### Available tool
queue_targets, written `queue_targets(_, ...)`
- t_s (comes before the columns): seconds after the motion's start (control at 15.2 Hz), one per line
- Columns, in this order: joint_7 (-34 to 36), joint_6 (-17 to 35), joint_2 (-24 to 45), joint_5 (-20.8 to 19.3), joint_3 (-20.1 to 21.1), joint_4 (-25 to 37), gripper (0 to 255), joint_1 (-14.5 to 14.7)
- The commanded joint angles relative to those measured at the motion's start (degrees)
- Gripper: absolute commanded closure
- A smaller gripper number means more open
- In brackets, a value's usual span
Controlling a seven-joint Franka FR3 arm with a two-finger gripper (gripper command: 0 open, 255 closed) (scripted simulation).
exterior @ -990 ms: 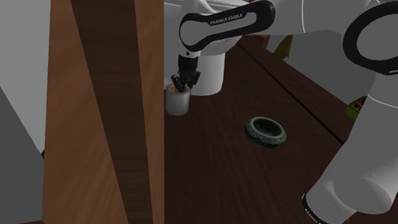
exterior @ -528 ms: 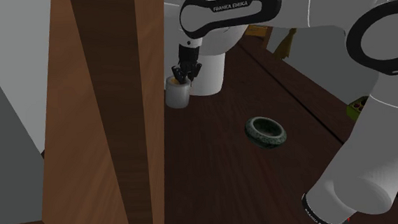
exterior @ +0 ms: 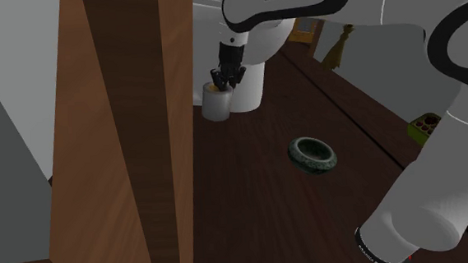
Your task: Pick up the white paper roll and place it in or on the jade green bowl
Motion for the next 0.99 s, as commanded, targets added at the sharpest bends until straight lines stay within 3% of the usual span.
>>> queue_targets(0.0,-1.5,0.7,-4.0,0.4,-0.6,-4.7,255,-0.8)
queue_targets(0.92,-13.8,-0.4,-29.9,-0.5,-8.2,-29.4,255,-6.1)
